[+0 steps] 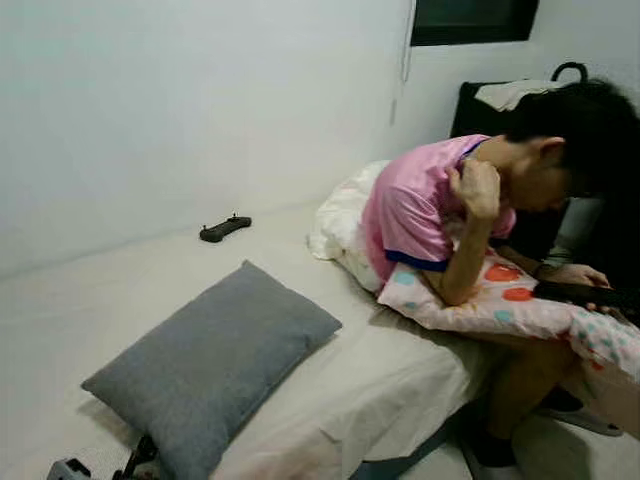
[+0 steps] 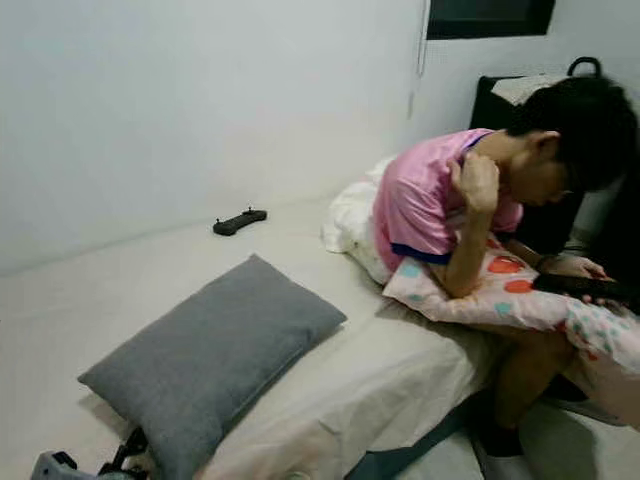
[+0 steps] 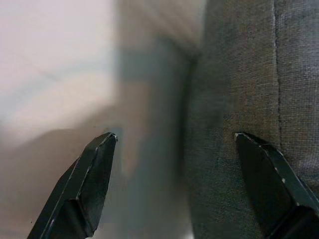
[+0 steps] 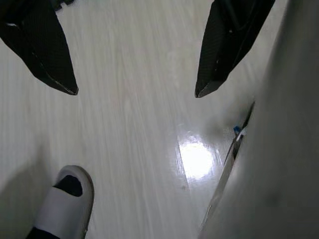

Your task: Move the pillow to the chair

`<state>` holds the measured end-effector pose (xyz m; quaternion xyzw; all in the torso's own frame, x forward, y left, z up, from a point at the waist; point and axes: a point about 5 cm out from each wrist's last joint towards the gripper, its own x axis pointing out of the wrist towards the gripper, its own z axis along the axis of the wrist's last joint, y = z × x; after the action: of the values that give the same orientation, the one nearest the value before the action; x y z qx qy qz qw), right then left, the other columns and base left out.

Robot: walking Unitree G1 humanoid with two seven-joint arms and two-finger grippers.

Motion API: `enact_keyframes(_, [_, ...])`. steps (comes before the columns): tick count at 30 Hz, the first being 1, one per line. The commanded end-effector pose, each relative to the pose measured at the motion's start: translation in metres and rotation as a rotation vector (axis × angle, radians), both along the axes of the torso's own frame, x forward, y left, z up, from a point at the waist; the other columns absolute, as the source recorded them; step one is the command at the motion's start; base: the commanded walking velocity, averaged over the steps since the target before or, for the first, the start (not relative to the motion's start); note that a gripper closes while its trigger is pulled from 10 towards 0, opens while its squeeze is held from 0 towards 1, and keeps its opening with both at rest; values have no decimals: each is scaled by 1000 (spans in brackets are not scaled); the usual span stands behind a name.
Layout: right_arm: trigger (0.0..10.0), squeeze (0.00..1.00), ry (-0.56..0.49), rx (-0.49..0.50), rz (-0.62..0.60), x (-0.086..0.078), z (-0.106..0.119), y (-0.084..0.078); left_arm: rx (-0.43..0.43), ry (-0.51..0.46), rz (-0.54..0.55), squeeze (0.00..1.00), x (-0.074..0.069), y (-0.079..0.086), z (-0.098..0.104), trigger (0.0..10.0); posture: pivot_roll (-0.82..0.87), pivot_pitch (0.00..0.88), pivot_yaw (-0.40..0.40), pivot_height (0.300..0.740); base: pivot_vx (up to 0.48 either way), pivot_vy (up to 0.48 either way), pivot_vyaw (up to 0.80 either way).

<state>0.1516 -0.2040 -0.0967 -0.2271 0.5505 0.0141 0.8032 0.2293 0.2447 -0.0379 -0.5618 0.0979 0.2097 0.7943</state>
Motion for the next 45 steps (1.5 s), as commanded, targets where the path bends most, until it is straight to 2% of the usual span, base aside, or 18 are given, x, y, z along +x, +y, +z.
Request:
enact_keyframes(1, [10000,0,108,52,26,-25,-11,17,-29,-119,-16,0,13,-4,11,10000,-126,81,2,540,0,0,0])
enact_keyframes(2, [10000,0,109,51,26,-25,-11,17,-23,-161,-10,0,15,-2,15,10000,-130,83,2,535,0,0,0])
enact_keyframes(5, [10000,0,110,50,27,-25,-11,17,-18,-187,-7,0,17,-1,17,10000,-131,83,2,530,0,0,0])
enact_keyframes(9, [10000,0,106,50,31,-24,-11,17,43,-226,20,0,25,9,28,10000,-129,90,-3,515,0,0,0])
enact_keyframes(13, [10000,0,95,58,42,-23,-11,18,96,-269,-29,0,37,10,39,10000,-123,94,-4,515,0,0,0])
enact_keyframes(15, [10000,0,97,55,47,-23,-11,17,115,-331,-87,0,46,4,48,10000,-120,95,-5,515,0,0,0])
enact_keyframes(16, [10000,0,97,55,47,-23,-11,17,115,-331,-87,0,46,4,48,10000,-120,95,-5,515,0,0,0])
enact_keyframes(17, [10000,0,99,53,50,-23,-11,17,149,-378,-143,0,53,-1,55,10000,-119,94,-4,515,0,0,0])
enact_keyframes(21, [10000,0,103,49,56,-25,-11,15,159,-469,-140,0,63,2,70,10000,-118,95,-3,515,0,0,0])
enact_keyframes(26, [10000,0,106,48,56,-27,-11,14,211,-503,-187,0,72,2,82,10000,-114,96,-4,515,0,0,0])
enact_keyframes(31, [10000,0,109,47,57,-28,-12,14,283,-545,-305,0,81,-10,91,10000,-111,97,-1,515,0,0,0])
enact_keyframes(32, [10000,0,110,48,55,-29,-12,14,310,-548,-376,0,83,-21,91,10000,-110,98,0,515,0,0,0])
enact_keyframes(35, [10000,0,111,49,53,-30,-12,14,315,-555,-424,0,85,-31,91,10000,-109,97,2,515,0,0,0])
enact_keyframes(45, [10000,0,112,51,52,-31,-13,14,277,-536,-473,0,85,-49,84,10000,-112,94,7,515,0,0,0])
